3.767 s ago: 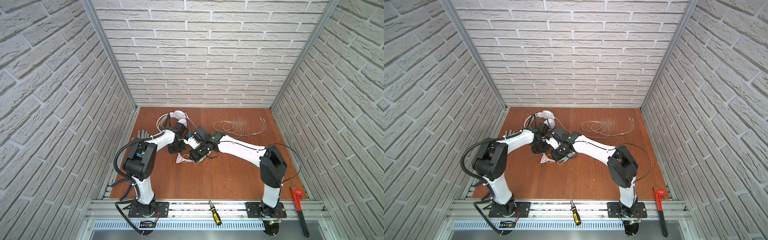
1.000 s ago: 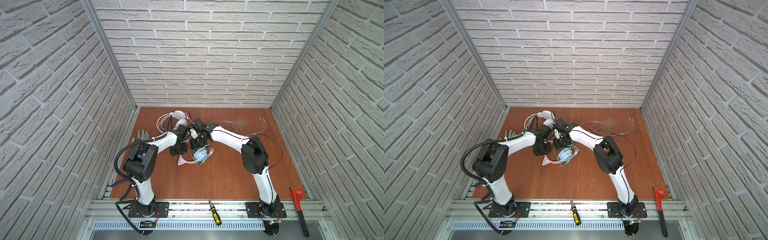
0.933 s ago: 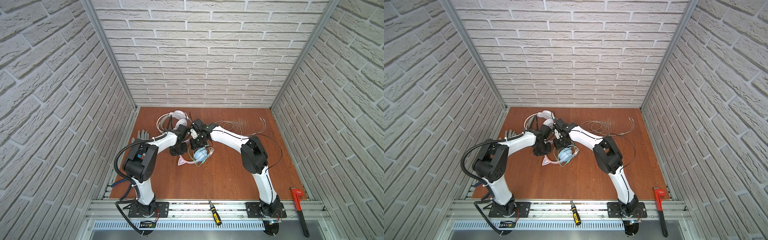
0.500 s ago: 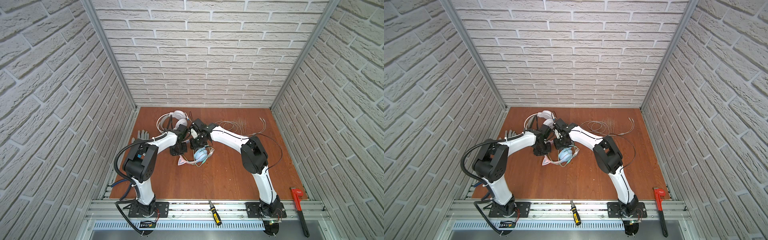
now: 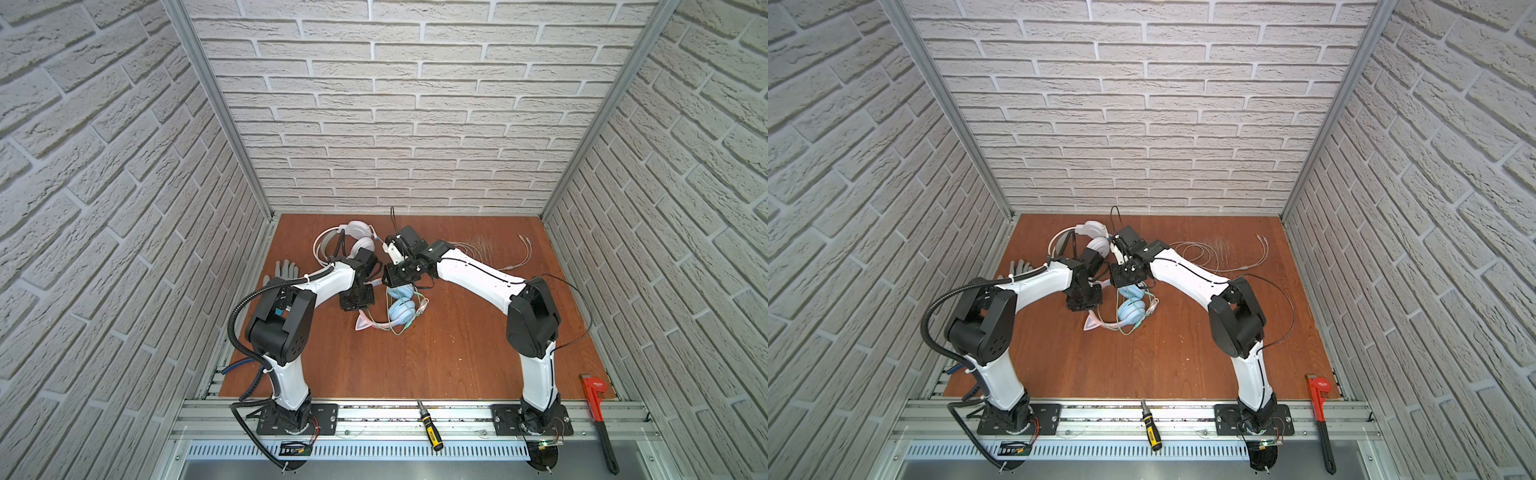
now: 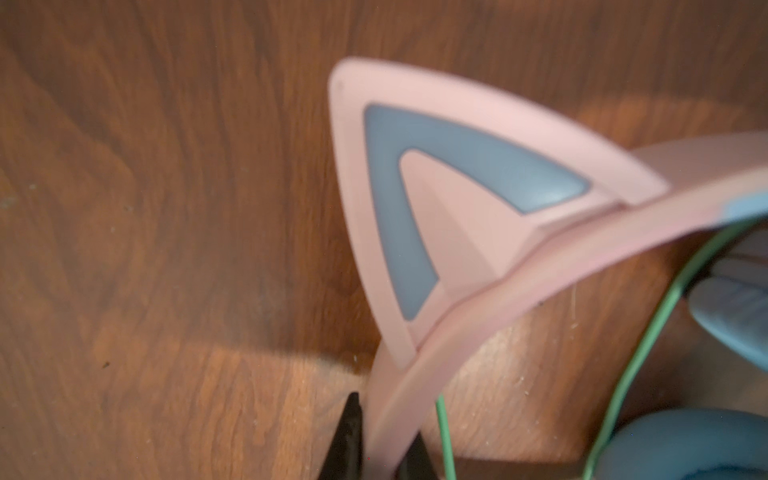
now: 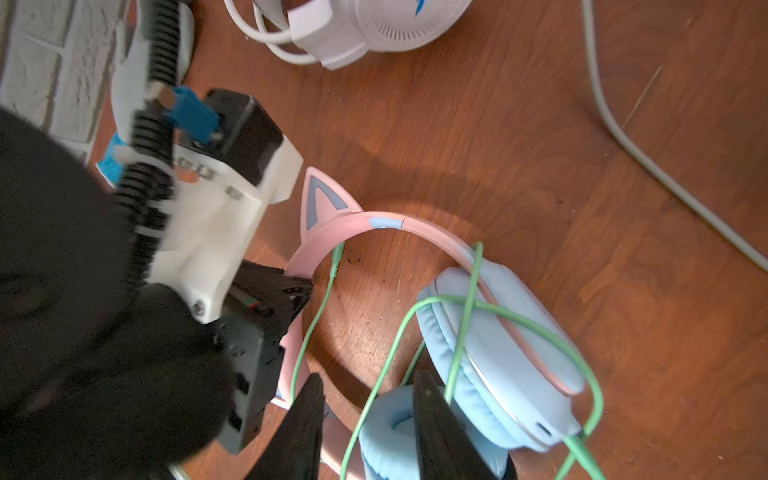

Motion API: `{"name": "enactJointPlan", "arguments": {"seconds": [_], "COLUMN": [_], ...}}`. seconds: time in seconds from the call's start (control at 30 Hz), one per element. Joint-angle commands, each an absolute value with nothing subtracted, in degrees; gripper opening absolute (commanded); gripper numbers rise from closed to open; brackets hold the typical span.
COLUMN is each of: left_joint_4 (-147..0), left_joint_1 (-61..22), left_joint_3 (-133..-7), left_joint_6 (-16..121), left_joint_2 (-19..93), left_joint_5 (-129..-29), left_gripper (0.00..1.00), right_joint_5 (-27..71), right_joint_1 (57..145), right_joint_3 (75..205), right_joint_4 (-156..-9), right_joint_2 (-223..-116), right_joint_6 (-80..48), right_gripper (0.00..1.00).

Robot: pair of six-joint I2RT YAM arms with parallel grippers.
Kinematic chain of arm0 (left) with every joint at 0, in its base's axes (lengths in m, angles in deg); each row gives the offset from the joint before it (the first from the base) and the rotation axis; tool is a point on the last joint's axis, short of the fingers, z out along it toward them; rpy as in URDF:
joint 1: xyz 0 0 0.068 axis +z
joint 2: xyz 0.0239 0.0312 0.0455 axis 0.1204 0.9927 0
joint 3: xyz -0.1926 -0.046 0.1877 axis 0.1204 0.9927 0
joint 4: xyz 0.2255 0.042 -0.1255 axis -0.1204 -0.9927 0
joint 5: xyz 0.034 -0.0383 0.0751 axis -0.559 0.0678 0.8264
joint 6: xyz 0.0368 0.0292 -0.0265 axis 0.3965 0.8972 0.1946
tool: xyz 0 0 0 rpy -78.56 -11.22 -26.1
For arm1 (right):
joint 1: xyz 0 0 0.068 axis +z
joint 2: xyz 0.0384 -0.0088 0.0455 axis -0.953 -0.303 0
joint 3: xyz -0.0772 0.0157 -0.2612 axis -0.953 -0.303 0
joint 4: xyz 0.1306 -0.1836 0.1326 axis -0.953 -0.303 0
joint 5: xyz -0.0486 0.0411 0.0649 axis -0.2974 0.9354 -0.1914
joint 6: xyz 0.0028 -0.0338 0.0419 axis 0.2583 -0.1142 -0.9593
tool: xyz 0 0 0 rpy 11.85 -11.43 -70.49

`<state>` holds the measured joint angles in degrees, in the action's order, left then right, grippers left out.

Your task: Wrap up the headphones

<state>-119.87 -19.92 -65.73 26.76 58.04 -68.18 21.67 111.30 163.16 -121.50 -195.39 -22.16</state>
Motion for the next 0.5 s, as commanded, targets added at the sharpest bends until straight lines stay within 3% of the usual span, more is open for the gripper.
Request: {"name": "enactJointPlan", "arguments": {"seconds": [0.0, 0.13, 0.47], "left_joint_4": [-122.60, -122.25, -122.72], "left_joint_1": [-20.64, -20.66, -20.60], "left_joint_3": [-67.24, -67.60, -69.03], "left_joint_6": [27.79, 27.52, 27.18], "left_joint_2": [58.00, 58.72, 58.93], "left_joint_5": [-68.78, -69.13, -69.09], "left_gripper": [0.06, 0.20, 0.41], "right_joint_5": [18.67, 15.49, 9.51], "right_joint_1": [110.80, 110.07, 108.75], "right_joint_3": [160.49, 155.87, 148.73], "right_joint_4": [-117.89, -116.16, -115.90], "right_joint_2": [-189.73, -184.69, -176.73], "right_joint_6": [-23.63, -23.74, -22.22], "right_gripper": [0.41, 0.45, 0.49]}}
